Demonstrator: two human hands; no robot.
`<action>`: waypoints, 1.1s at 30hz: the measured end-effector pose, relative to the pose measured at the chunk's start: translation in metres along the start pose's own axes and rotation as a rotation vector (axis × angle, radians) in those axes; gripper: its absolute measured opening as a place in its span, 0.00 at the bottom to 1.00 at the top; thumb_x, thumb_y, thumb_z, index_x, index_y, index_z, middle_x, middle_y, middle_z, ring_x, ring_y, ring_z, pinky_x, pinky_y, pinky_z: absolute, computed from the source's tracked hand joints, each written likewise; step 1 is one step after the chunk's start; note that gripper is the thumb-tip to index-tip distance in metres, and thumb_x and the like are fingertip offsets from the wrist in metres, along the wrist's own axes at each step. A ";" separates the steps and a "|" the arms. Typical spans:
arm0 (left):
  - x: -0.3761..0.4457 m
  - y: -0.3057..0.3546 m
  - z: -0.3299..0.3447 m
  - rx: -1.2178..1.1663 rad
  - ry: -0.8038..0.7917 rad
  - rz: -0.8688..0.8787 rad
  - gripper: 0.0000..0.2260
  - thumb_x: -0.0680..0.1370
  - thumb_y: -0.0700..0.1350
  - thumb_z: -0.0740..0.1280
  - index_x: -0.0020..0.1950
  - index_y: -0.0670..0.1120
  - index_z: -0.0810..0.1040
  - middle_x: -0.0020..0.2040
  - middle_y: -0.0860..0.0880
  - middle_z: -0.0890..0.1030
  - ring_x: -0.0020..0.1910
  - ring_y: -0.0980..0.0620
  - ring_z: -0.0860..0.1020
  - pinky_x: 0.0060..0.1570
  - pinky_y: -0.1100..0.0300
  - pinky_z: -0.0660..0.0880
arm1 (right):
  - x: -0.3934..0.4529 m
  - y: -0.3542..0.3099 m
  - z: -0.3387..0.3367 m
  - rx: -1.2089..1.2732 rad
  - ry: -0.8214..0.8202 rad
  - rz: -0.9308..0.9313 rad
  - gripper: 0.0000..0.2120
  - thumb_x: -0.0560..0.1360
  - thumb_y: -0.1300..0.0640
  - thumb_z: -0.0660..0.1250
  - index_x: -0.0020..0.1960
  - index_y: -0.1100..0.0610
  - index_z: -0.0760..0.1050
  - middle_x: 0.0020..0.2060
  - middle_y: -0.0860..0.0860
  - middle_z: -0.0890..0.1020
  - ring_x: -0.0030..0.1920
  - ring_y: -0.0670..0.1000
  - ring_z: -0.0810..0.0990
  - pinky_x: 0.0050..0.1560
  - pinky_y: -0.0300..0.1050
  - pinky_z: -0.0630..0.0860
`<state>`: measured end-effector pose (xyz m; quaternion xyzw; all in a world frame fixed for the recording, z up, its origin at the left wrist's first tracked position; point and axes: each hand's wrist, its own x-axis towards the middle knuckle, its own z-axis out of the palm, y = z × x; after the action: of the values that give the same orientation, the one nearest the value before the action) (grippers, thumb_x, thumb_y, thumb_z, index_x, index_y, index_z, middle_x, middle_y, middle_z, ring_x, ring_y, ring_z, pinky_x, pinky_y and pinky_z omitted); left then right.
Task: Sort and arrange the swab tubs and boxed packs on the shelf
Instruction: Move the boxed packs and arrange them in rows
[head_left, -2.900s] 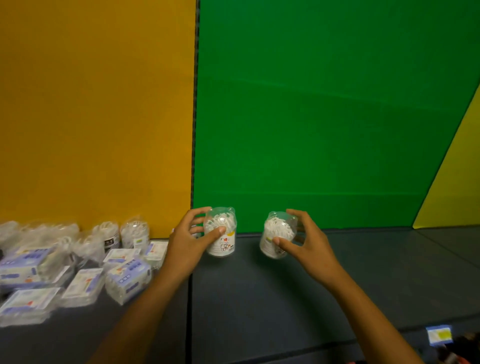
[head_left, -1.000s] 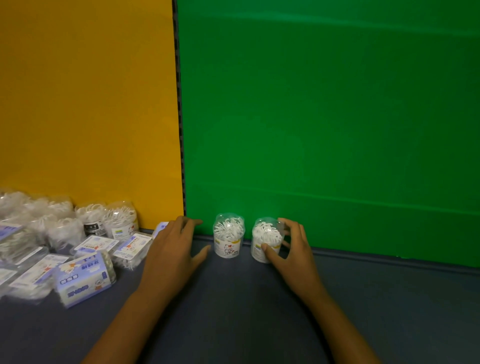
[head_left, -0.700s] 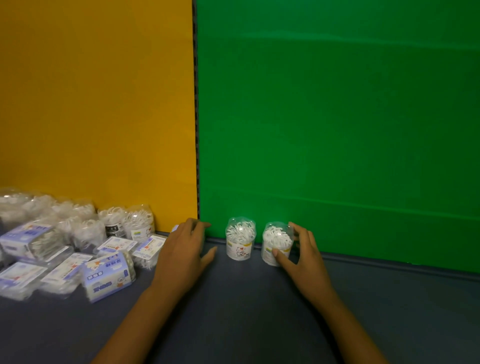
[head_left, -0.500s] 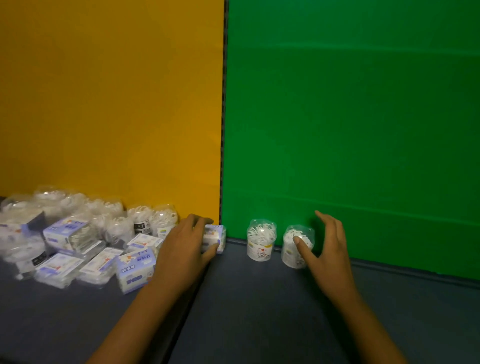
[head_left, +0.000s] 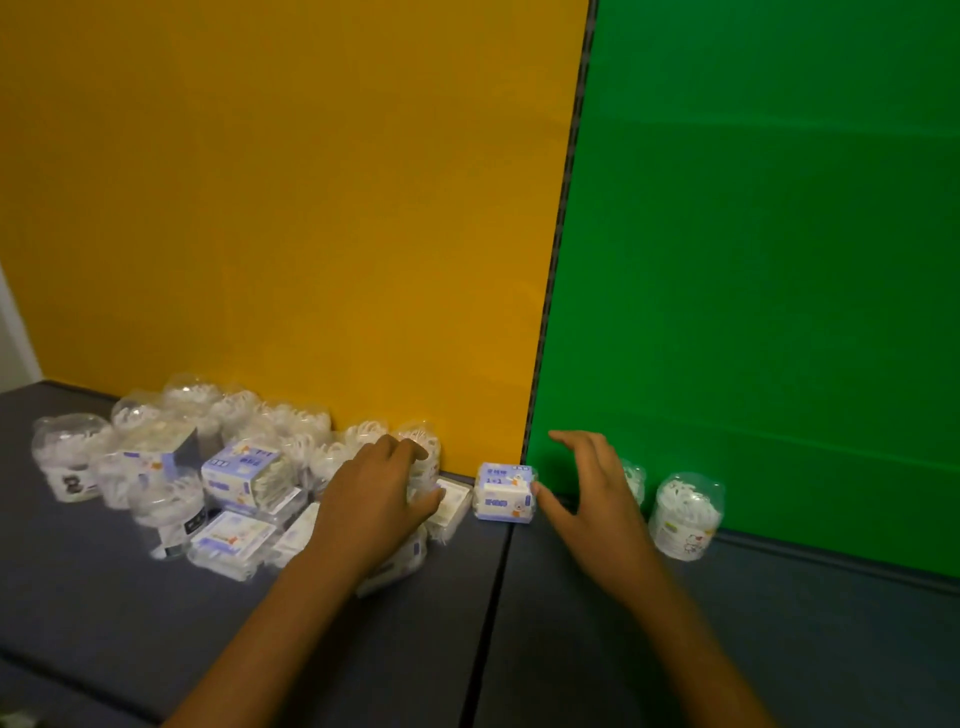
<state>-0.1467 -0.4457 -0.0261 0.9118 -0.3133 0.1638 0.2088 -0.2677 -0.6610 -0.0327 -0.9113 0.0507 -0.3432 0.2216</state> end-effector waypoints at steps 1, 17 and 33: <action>0.003 0.000 0.002 0.010 -0.029 0.002 0.23 0.74 0.64 0.63 0.64 0.53 0.72 0.61 0.52 0.76 0.56 0.52 0.75 0.52 0.57 0.75 | -0.001 0.000 0.007 -0.002 -0.026 0.011 0.24 0.76 0.51 0.69 0.69 0.50 0.67 0.63 0.47 0.70 0.64 0.44 0.67 0.62 0.40 0.66; 0.029 0.020 0.036 0.322 -0.350 -0.091 0.32 0.70 0.68 0.66 0.64 0.46 0.72 0.63 0.43 0.73 0.61 0.45 0.72 0.59 0.51 0.70 | -0.015 -0.003 0.031 -0.001 0.016 0.113 0.22 0.76 0.53 0.70 0.68 0.49 0.67 0.61 0.45 0.70 0.61 0.41 0.67 0.58 0.32 0.63; 0.037 0.015 0.014 0.013 -0.142 -0.019 0.27 0.69 0.58 0.71 0.63 0.47 0.68 0.60 0.45 0.73 0.59 0.45 0.72 0.53 0.52 0.73 | 0.006 -0.007 0.019 -0.074 -0.006 0.091 0.21 0.77 0.52 0.68 0.68 0.49 0.67 0.61 0.45 0.70 0.64 0.43 0.68 0.62 0.38 0.65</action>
<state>-0.1262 -0.4823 -0.0182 0.9254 -0.3175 0.0987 0.1818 -0.2514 -0.6489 -0.0381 -0.9167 0.1041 -0.3279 0.2032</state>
